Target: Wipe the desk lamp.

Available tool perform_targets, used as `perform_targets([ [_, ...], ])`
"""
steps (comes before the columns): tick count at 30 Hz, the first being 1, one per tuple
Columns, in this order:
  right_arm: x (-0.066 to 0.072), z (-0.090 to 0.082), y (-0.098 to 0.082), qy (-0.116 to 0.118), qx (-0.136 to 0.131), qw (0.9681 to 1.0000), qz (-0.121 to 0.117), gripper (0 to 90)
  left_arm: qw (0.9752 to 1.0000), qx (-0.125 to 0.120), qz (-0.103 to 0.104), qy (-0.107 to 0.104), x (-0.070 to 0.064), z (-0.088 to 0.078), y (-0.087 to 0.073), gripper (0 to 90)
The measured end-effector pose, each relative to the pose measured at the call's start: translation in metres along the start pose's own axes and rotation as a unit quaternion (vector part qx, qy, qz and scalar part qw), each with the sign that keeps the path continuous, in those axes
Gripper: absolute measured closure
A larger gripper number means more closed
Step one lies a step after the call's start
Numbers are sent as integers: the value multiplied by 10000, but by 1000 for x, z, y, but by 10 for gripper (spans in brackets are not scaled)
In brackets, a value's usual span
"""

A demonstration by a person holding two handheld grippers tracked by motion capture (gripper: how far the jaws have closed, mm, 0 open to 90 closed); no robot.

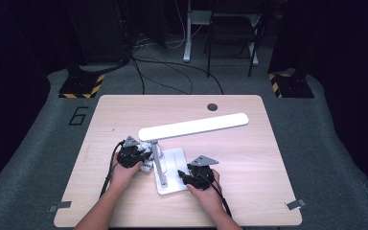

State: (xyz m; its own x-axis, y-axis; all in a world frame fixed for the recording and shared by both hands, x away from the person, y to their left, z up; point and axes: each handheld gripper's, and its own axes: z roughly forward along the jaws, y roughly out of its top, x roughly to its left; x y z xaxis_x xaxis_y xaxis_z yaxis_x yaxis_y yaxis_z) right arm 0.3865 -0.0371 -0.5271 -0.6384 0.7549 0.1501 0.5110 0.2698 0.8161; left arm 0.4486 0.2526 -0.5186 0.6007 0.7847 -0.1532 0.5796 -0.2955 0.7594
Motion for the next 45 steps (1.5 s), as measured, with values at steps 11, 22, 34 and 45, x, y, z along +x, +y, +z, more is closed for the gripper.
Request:
perform_targets([
  [11,1,0,0,-43,-12,10000,-14,495,9987,46,320,-398,-28,-18,-22,766],
  [22,1,-1,0,-17,36,10000,85,498,9962,55,660,-570,-44,-37,-33,746],
  [34,-3,-2,-1,143,81,9998,126,498,9959,-258,660,-570,-46,-80,-28,739],
  [45,-2,-4,-2,258,149,9994,163,437,9984,-338,448,64,-15,-108,-39,723],
])
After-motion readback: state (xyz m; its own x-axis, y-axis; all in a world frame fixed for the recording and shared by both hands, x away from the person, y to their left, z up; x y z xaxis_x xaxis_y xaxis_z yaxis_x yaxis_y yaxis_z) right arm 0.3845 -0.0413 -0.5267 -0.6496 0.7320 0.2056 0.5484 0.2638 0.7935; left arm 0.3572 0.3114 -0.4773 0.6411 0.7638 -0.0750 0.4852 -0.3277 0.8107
